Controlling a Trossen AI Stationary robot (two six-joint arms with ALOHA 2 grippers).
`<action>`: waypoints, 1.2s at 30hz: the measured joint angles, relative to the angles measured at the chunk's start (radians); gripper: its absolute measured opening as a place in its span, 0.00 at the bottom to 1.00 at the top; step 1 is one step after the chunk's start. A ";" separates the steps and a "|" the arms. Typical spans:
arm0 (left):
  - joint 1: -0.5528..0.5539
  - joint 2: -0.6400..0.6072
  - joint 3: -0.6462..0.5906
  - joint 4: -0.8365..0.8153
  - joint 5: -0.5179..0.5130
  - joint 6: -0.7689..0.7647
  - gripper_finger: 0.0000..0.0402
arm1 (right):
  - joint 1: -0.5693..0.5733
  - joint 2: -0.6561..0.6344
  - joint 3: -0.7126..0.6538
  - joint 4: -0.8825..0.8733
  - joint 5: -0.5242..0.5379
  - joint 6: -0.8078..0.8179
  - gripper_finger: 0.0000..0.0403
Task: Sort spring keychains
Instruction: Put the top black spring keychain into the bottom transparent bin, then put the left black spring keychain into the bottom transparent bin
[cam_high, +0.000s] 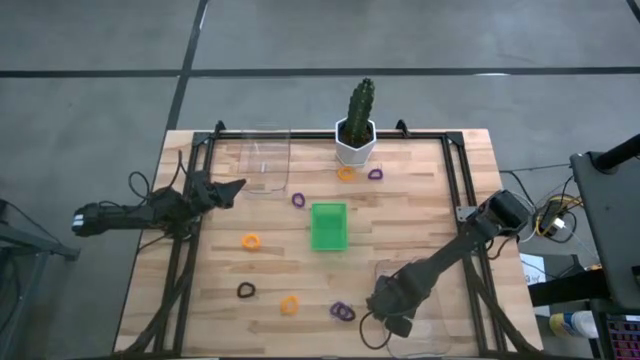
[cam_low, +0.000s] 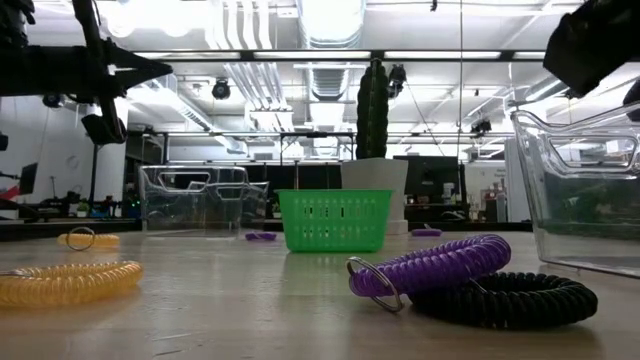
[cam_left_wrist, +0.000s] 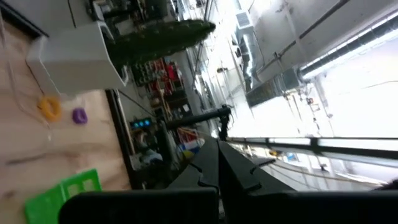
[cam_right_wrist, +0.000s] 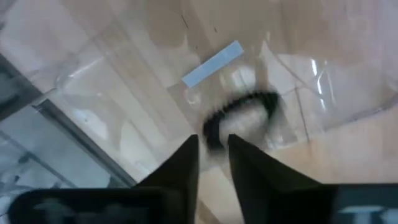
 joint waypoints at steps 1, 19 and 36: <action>0.000 0.000 0.000 0.000 0.015 -0.005 0.01 | 0.000 -0.010 0.000 0.000 0.000 0.014 0.27; -0.053 0.216 0.459 -0.429 0.220 0.116 0.11 | 0.029 -0.299 0.003 0.092 0.232 0.287 0.58; -0.464 0.868 0.944 -0.986 0.318 0.178 0.46 | 0.082 -0.351 0.004 0.205 0.433 0.334 0.58</action>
